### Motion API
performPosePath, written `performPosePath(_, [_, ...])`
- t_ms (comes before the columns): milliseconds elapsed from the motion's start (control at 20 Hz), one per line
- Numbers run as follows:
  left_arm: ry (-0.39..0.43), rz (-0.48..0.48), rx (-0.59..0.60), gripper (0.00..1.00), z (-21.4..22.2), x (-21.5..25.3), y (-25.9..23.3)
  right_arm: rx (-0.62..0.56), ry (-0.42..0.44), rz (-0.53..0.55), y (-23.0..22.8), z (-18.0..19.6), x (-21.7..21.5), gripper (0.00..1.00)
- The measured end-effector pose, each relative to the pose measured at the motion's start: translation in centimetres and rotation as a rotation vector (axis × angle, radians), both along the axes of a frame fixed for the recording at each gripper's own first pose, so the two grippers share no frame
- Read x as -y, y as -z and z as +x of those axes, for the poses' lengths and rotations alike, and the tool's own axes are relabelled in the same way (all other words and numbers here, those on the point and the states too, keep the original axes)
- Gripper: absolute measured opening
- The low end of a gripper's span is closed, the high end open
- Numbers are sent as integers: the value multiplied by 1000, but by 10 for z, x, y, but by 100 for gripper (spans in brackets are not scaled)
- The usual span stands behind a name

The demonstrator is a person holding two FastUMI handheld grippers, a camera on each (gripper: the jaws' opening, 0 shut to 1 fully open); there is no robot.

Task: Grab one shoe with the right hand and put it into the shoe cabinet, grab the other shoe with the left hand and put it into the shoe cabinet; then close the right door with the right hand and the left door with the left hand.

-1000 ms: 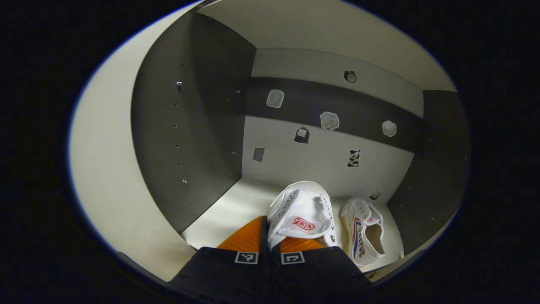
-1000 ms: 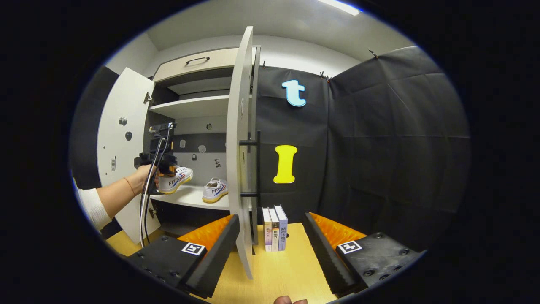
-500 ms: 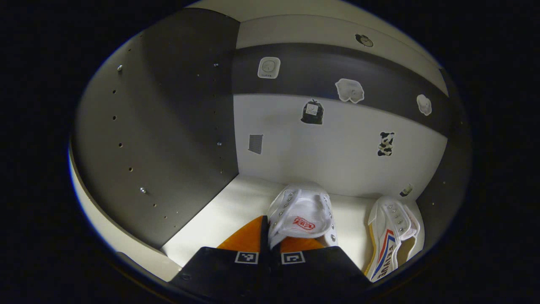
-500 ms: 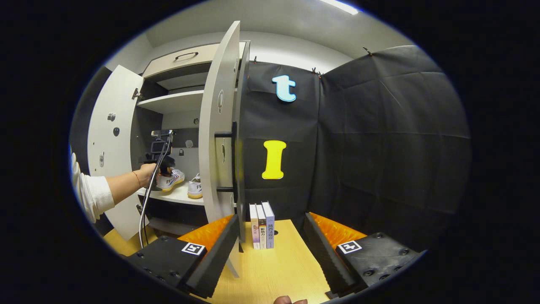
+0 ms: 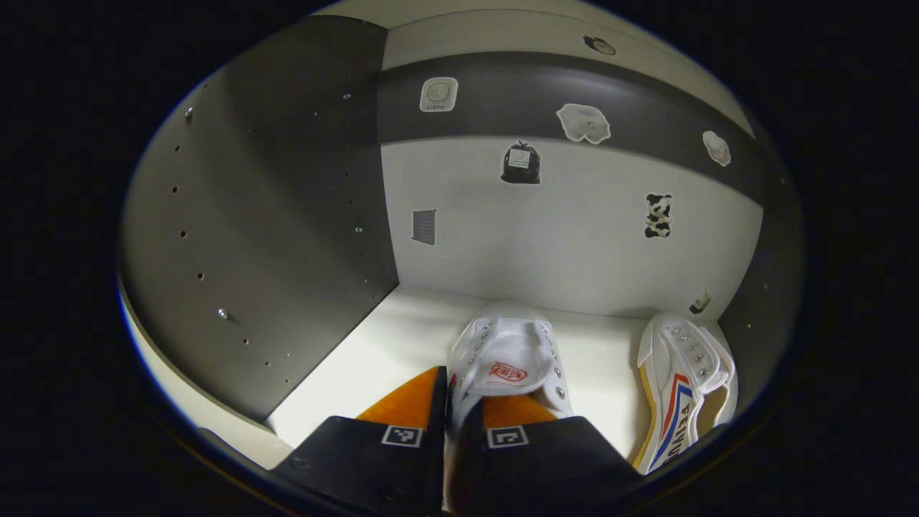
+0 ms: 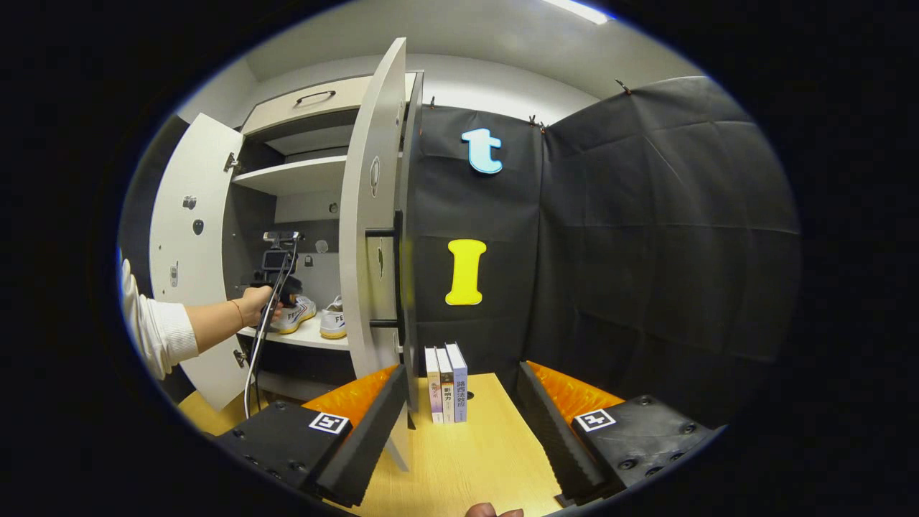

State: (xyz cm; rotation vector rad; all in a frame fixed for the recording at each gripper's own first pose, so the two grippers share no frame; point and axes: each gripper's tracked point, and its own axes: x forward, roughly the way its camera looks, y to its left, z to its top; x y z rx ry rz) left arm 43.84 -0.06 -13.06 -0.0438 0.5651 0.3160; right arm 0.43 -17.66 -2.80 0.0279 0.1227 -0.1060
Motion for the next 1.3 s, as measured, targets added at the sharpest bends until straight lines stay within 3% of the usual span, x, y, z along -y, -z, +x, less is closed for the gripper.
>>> performPosePath(200, [71,71,53,38,-17,9,-21,4,-2,23,-2,-8,-1,98])
performPosePath(250, [90,93,68,49,-23,13,-26,6,-4,24,-2,-9,-4,98])
performPosePath(400, [138,120,132,65,-46,25,-45,16,-14,25,-6,-12,-8,98])
performPosePath(550, [171,117,220,89,-77,35,-72,36,-21,23,-15,-15,-7,98])
performPosePath(950, [236,94,418,93,-185,50,-140,56,-50,50,-33,-2,-12,98])
performPosePath(1300, [236,25,473,94,-289,50,-156,73,-56,64,-46,32,3,98])
